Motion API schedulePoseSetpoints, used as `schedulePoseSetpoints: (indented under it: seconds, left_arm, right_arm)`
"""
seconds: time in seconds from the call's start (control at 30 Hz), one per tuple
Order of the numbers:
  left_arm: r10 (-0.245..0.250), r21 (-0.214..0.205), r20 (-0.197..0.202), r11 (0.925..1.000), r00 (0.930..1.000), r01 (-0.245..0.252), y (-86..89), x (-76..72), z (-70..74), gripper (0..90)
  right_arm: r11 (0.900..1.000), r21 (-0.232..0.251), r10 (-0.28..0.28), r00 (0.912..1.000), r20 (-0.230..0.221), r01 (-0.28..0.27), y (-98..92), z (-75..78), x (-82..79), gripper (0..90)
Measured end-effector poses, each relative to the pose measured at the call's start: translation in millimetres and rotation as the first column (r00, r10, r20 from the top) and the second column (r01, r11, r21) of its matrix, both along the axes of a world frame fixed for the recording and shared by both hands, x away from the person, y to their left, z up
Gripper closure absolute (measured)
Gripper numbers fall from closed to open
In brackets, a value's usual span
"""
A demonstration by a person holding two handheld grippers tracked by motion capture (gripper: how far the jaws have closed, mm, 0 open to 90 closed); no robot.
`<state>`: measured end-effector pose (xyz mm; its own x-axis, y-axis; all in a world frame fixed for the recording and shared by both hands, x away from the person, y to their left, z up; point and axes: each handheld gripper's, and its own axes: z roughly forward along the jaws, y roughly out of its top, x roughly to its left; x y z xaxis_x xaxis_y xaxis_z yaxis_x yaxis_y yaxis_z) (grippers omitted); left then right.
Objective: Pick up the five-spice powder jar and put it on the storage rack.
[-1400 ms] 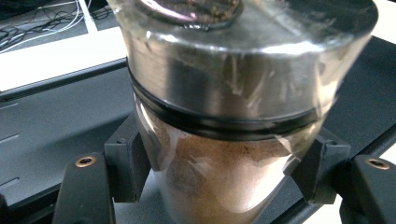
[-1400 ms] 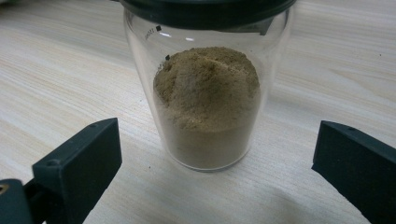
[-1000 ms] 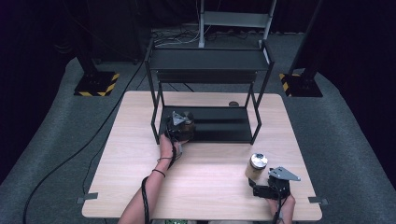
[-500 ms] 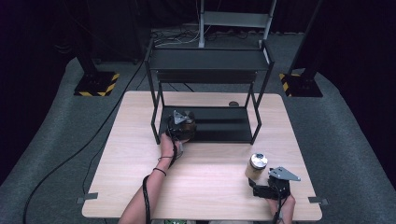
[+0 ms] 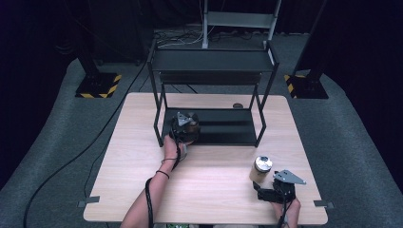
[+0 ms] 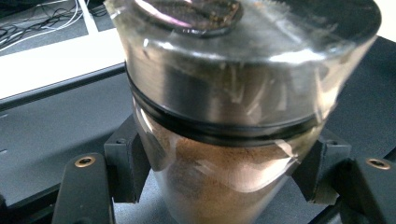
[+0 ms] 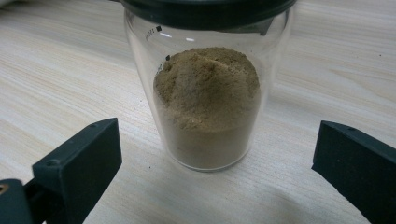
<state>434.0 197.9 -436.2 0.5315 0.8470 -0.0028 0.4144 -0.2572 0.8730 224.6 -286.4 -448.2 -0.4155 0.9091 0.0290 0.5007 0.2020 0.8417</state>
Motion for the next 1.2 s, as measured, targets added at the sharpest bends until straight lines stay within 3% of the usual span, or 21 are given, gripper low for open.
schedulePoseSetpoints:
  seconds: [0.17, 0.4, 0.57, 0.8, 0.83, 1.1, 1.13, 1.2]
  left_arm:
    - [-0.002, 0.009, -0.011, 1.0000, 0.9999, 0.002, -0.7, 1.5, 3.1, 30.6]
    - [-0.023, 0.069, -0.054, 0.9973, 0.9983, 0.027, 1.4, 2.5, 16.6, 15.9]
    - [-0.033, 0.098, -0.114, 0.9942, 0.9930, 0.044, 6.6, 3.7, 32.0, 6.0]
    - [-0.055, 0.168, -0.176, 0.9822, 0.9829, 0.085, 8.9, -1.7, 52.1, 0.3]
    - [-0.066, 0.189, -0.189, 0.9768, 0.9798, 0.102, 8.6, -5.6, 57.2, 0.3]
    - [-0.087, 0.226, -0.202, 0.9652, 0.9756, 0.133, 12.4, -28.8, 64.9, 0.2]
    - [-0.095, 0.243, -0.213, 0.9588, 0.9724, 0.147, 13.2, -34.2, 66.8, 0.3]
    - [-0.096, 0.248, -0.218, 0.9569, 0.9713, 0.151, 13.7, -37.4, 67.2, 0.2]
  right_arm:
    - [1.0000, 0.002, 0.000, 1.0000, 0.000, 0.000, -0.3, 0.0, 0.0, 0.1]
    - [1.0000, -0.001, 0.001, 1.0000, 0.001, -0.001, -0.3, -0.1, -0.1, 0.1]
    - [1.0000, 0.000, -0.001, 1.0000, 0.002, 0.001, -0.2, -0.1, -0.4, 0.2]
    - [1.0000, -0.003, 0.000, 1.0000, 0.001, 0.000, 0.3, 0.1, 0.0, 0.1]
    - [1.0000, -0.004, -0.002, 1.0000, 0.001, 0.002, 0.6, 0.1, -0.2, 0.1]
    - [1.0000, -0.008, -0.002, 1.0000, -0.001, 0.002, 1.2, 0.4, 0.1, 0.1]
    - [1.0000, -0.008, -0.002, 1.0000, 0.000, 0.002, 1.3, 0.4, 0.0, 0.1]
    - [1.0000, -0.009, -0.002, 1.0000, -0.001, 0.002, 1.4, 0.5, 0.1, 0.1]
